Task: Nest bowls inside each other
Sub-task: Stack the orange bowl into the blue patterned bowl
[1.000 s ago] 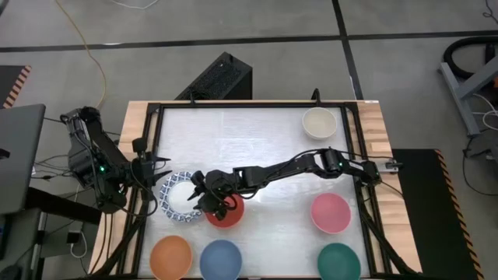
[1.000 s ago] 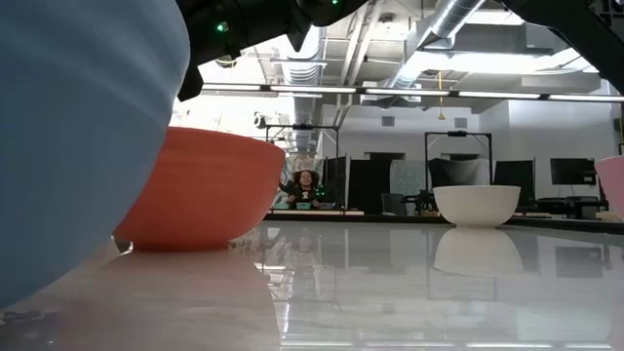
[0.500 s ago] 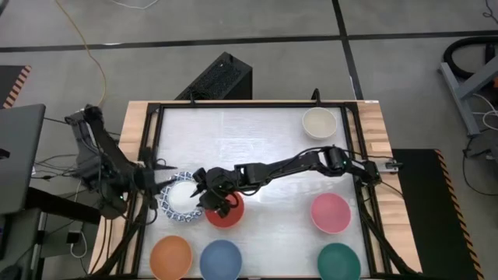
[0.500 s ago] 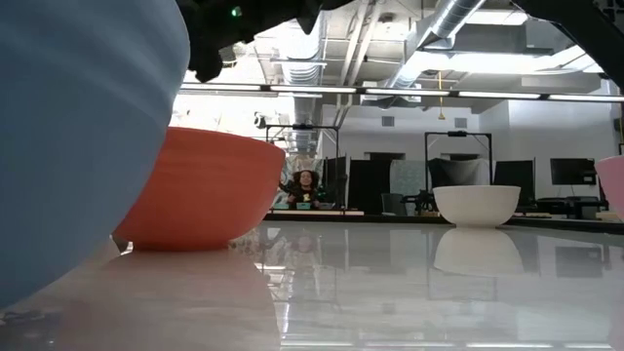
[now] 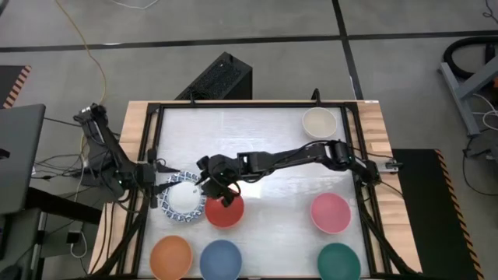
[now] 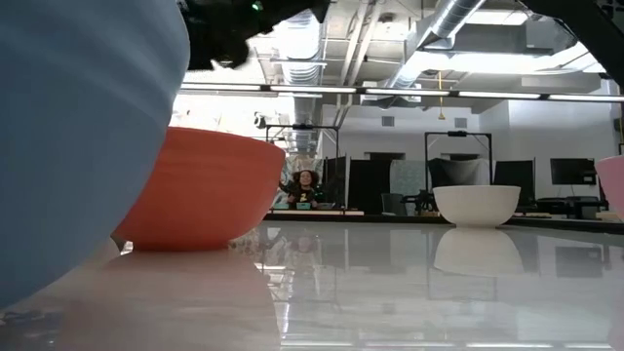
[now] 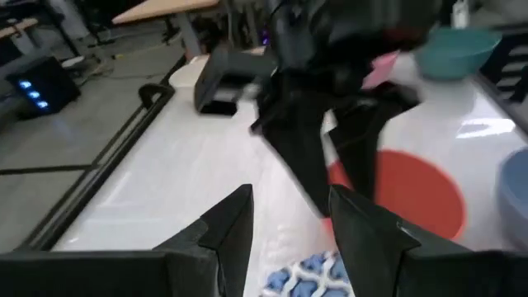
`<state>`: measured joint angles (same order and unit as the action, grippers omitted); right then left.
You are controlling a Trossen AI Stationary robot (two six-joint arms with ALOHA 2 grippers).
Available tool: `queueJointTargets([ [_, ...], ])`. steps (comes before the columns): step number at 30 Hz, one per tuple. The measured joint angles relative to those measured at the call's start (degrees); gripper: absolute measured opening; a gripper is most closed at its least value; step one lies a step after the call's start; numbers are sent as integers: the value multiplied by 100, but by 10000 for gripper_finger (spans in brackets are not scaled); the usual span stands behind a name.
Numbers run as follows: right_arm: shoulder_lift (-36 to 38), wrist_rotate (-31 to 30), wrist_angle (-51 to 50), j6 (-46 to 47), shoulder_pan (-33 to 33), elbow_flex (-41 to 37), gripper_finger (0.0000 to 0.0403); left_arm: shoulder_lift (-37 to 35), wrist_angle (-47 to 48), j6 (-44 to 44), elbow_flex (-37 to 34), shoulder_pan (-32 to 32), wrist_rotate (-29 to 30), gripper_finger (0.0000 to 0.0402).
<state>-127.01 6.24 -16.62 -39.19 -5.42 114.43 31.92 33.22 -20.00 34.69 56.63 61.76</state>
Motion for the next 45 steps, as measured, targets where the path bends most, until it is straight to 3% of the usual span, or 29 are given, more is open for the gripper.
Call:
queueJointTargets([
  [5,285,-32,-991,-60,42,0,199,-380,-711,542,-338,-8,-513,151],
  [13,777,-24,-3245,1141,-27,0,199,-673,-1086,733,-533,-540,-1139,151],
  [18,797,64,-4576,2282,-118,0,199,-599,-1304,766,-533,-1192,-2139,151],
  [22,777,142,-5097,2572,-381,-25,199,-378,-1564,1079,-535,-1656,-2769,151],
  [26,779,140,-5242,2876,-544,-31,199,97,-1838,1288,-535,-2136,-3207,151],
  [30,781,119,-5483,2980,-563,-33,199,605,-2118,1165,-533,-2693,-4013,151],
  [36,781,140,-4488,2923,-405,-33,199,967,-2518,1150,-417,-3452,-5329,151],
  [41,781,16,-3307,3237,-141,-33,199,606,-1918,1070,5,-3625,-5499,151],
  [45,772,-651,-3051,3276,-112,-33,199,130,-1317,1022,144,-3622,-5030,151],
])
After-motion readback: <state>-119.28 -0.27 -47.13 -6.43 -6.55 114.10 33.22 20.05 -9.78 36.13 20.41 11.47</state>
